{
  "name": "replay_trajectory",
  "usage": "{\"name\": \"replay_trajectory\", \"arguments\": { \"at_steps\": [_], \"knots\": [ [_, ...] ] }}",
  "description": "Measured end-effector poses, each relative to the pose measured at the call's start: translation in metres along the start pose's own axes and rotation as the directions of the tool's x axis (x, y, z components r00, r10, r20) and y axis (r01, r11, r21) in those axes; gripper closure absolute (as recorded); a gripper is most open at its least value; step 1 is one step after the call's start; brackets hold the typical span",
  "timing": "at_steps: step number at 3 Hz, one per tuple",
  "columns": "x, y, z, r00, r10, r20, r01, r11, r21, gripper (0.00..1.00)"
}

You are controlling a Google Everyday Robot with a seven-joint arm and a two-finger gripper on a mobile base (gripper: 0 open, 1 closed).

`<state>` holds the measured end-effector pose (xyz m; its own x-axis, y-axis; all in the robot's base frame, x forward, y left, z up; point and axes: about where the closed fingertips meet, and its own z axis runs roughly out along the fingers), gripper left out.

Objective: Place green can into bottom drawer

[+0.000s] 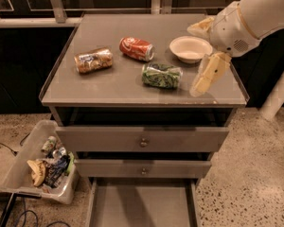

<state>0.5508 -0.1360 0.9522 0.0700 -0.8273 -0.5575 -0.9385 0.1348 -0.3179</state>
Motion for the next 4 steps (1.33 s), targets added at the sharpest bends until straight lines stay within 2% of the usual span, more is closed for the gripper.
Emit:
{"name": "replay_trajectory", "arguments": {
  "at_steps": [2,3,4],
  "knots": [
    [0.009,-0.021,0.061,0.997,0.043,0.057,-0.041,0.9988,-0.027,0.0],
    [0.011,-0.027,0.086,0.996,0.061,0.069,-0.058,0.9975,-0.042,0.0],
    [0.02,-0.035,0.118,0.996,0.076,0.049,-0.074,0.9959,-0.052,0.0]
  ]
}}
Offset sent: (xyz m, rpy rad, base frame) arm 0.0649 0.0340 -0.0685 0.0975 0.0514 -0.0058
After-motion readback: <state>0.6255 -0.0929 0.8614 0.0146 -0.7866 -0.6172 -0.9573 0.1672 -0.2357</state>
